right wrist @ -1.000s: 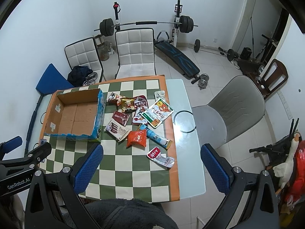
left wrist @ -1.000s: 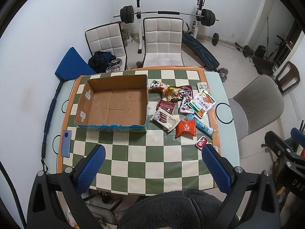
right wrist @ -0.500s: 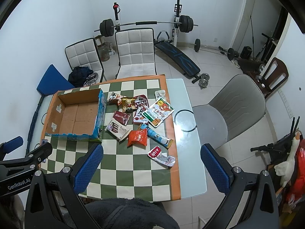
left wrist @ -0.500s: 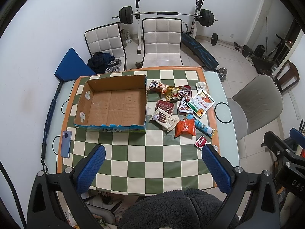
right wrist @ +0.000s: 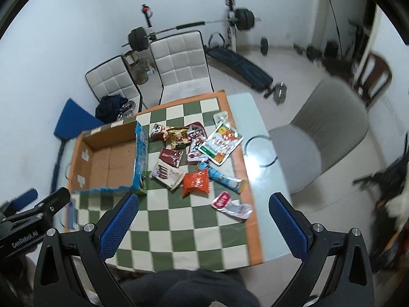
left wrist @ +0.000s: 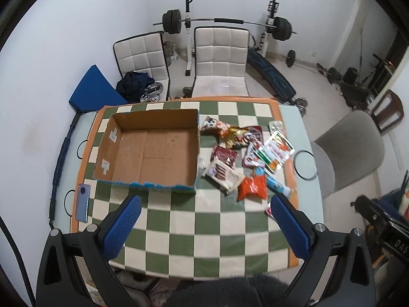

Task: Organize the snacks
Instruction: 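Move both grippers forward over the snack pile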

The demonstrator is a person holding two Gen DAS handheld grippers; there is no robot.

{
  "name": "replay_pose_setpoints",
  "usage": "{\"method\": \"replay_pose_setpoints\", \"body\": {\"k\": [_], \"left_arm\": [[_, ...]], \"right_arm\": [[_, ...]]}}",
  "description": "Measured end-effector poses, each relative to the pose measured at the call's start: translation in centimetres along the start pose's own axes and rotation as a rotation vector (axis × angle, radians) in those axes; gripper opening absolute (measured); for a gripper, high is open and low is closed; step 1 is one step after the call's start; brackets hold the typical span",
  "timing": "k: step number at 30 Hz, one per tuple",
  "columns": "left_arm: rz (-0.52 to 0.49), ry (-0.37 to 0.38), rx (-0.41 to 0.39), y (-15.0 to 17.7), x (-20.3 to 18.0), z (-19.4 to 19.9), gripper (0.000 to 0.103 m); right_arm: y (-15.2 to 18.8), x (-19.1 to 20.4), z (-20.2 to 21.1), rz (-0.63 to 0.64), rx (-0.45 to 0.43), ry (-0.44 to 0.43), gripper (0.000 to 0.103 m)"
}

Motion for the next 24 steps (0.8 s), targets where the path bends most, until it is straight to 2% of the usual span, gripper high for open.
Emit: {"method": "replay_pose_setpoints", "body": {"k": [6,10,17,22,24], "left_arm": [[0.03,0.051,0.082,-4.5,0.7,-7.5,0.103],[0.055,0.043,0.152,-6.4,0.2,-13.4,0.103],[0.055,0.02,0.278,-8.3,-2.5,-23.4,0.103],[0.042,0.014,0.357,-8.7,-4.2,-28.8,0.103],[0.038,0.012,0.384,-8.7,-4.8,-30.5,0.103]], "right_arm": [[-3.3,-2.8,-10.9,-0.183,0.151,-0.085,0.103],[-5.3,-5.2,-18.6,-0.243,0.224,-0.122,0.103],[-10.0,-9.7,-31.5,-0.336,0.319,-0.27,0.1],[-11.6,-12.0,-40.0,-0.422,0.412,-0.397,0.077],[-11.7,-12.4,-42.2,-0.447,0.426,-0.446,0.067]]}}
Point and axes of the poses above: each gripper's, at about its wrist camera, not at the fingertips, and z roughly against the way its jaws point, x to its left, y to its underside, the point moved 5 cm from there along -z, roughly the way its jaws point, and after that the axes turned 9 degrees about -z, right-handed, at the moved point
